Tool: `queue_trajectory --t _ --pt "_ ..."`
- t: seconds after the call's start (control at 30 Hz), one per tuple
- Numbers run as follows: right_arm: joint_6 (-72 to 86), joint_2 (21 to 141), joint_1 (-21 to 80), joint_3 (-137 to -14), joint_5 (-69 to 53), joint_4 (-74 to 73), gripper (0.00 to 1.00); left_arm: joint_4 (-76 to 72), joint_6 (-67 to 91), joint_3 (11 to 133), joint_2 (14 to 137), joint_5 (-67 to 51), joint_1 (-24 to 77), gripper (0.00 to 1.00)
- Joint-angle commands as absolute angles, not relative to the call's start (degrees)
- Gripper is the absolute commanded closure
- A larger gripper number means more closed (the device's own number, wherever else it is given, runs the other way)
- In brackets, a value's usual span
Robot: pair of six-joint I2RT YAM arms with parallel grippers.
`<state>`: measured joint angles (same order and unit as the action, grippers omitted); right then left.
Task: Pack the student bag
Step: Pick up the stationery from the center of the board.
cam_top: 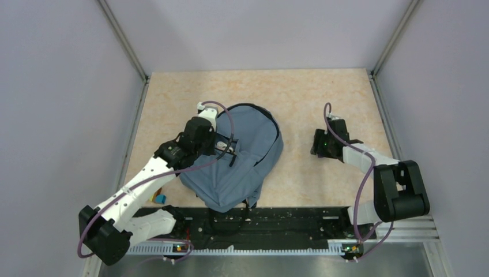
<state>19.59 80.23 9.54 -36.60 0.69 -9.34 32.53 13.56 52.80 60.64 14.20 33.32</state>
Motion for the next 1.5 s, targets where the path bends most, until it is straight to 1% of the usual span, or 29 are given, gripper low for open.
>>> queue_trajectory --t 0.0,0.4,0.6,0.77,0.9,0.97,1.17,1.27,1.37,1.47 --pt "20.0 82.37 11.86 -40.06 5.14 -9.84 0.45 29.18 12.92 53.17 61.07 17.06 32.43 1.0" --pt "18.33 90.4 12.61 -46.69 11.81 -12.73 0.51 29.2 12.92 53.36 61.87 16.78 32.11 1.0" --pt "17.9 91.14 12.83 -46.7 12.07 -13.43 0.6 29.25 12.92 53.39 61.7 16.74 32.03 1.0" --pt "17.6 90.52 12.92 -46.21 9.35 -13.12 0.67 29.18 12.92 53.39 61.56 16.67 32.0 1.0" --pt "17.54 88.46 12.93 -45.32 7.93 -12.7 0.72 29.19 12.92 53.32 61.26 16.82 31.91 1.0" --pt "17.5 87.04 12.94 -44.91 6.94 -12.62 0.76 29.19 12.92 53.31 61.26 16.67 31.99 1.0" --pt "16.84 81.52 13.07 -44.28 4.31 -14.06 0.92 29.05 13.01 53.18 60.46 16.94 31.95 1.0" --pt "16.44 76.64 13.72 -44.83 3.06 -15.88 0.99 29.0 13.01 53.2 60.24 16.64 31.92 1.0" --pt "16.77 72.33 15.08 -46.13 0.35 -16.33 1.0 29.03 13.01 53.26 60.39 16.2 31.94 1.0" --pt "17.14 69.53 18.95 -47.97 -3.51 -15.16 1.0 29.02 13.07 53.28 60.24 16.11 31.96 1.0"
